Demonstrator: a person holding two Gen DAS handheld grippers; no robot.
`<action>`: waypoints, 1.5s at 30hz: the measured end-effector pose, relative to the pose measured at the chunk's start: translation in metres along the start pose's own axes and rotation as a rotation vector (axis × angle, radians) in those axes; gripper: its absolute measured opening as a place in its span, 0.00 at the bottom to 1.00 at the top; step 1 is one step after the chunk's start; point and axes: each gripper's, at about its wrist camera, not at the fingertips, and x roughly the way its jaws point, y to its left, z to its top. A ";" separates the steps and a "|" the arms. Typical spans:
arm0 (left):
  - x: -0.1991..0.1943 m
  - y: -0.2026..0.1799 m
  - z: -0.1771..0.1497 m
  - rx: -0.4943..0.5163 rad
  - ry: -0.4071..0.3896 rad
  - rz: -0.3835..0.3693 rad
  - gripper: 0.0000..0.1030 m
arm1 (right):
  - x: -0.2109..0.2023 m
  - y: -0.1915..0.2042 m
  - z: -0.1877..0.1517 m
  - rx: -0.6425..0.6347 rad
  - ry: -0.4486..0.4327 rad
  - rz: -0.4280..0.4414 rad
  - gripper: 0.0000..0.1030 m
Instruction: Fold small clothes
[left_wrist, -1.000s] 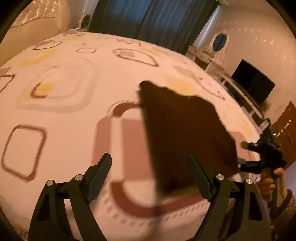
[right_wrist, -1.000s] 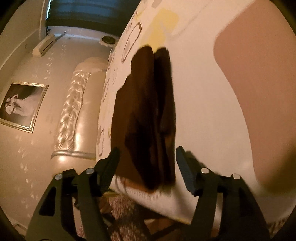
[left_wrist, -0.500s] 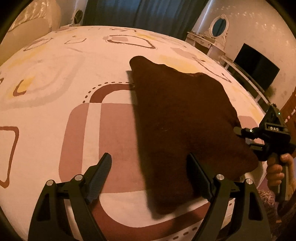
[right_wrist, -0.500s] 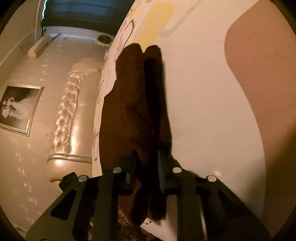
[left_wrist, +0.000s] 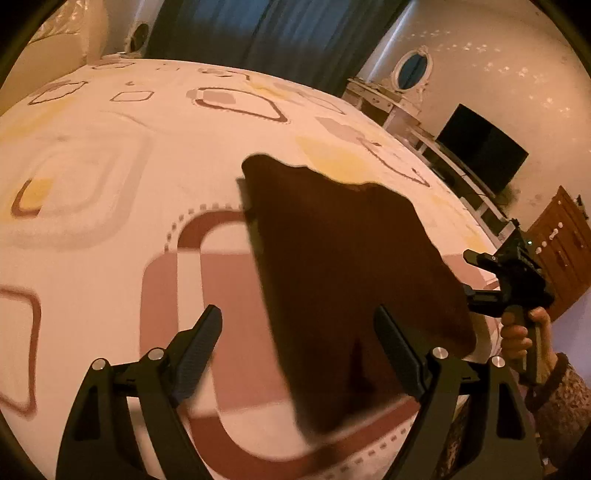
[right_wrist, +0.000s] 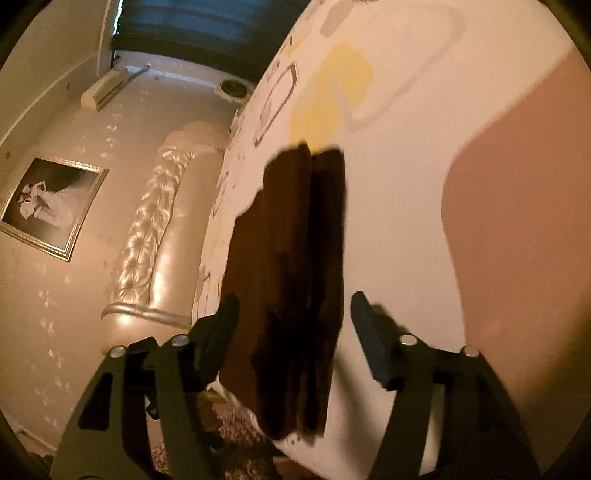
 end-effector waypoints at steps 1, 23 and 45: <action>0.006 0.007 0.007 -0.015 0.012 -0.017 0.81 | 0.003 -0.001 0.004 0.003 0.000 0.006 0.63; 0.102 0.035 0.087 -0.130 0.039 0.044 0.33 | 0.103 0.019 0.071 -0.225 0.077 -0.112 0.22; 0.104 0.038 0.097 -0.144 0.021 0.137 0.24 | 0.109 0.017 0.083 -0.215 0.042 -0.111 0.25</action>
